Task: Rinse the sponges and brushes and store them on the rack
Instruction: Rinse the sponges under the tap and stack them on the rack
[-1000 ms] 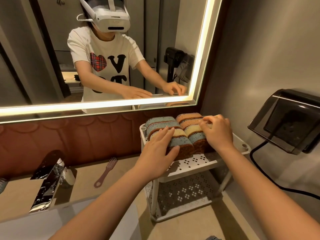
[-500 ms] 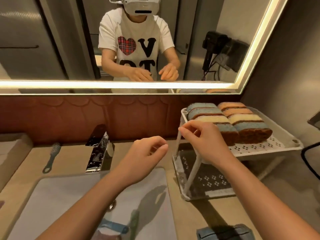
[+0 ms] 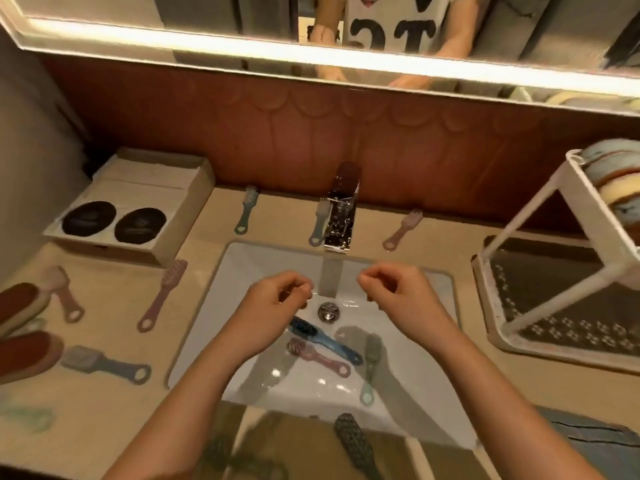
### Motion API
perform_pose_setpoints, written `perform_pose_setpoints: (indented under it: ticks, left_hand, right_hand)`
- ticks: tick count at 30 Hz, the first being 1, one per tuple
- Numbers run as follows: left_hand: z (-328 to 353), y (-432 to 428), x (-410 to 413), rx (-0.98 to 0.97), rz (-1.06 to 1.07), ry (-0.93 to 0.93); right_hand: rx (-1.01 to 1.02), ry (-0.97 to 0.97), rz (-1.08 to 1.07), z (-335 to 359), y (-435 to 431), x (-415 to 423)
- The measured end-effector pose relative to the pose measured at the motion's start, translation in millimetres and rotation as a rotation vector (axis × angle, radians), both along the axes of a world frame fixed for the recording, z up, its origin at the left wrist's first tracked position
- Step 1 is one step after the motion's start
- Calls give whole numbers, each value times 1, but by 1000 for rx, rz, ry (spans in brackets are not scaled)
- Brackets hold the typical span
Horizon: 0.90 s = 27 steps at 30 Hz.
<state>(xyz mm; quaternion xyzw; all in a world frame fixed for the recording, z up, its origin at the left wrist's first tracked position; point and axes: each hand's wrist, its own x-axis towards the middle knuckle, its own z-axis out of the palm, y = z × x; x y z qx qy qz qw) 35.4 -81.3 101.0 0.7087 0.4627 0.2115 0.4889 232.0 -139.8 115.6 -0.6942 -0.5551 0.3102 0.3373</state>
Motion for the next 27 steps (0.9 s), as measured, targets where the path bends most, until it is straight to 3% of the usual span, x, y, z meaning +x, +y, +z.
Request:
perform_pose_setpoints:
  ticks: [8, 15, 17, 20, 22, 27]
  left_hand:
    - [-43, -1, -115, -112, 244, 60]
    - [-65, -3, -202, -22, 384, 229]
    - [-74, 0, -227, 49, 413, 354]
    - [-85, 12, -265, 248, 346, 764]
    - [-90, 23, -293, 265, 249, 974]
    - [-93, 54, -340, 229, 153, 1199]
  right_hand:
    - [-118, 111, 137, -47, 24, -94]
    - [-209, 32, 270, -77, 44, -155]
    - [-230, -6, 310, -82, 50, -171]
    - [-264, -66, 371, -86, 54, -188]
    - [-279, -130, 424, -88, 58, -200]
    - [-288, -174, 458, -90, 65, -212]
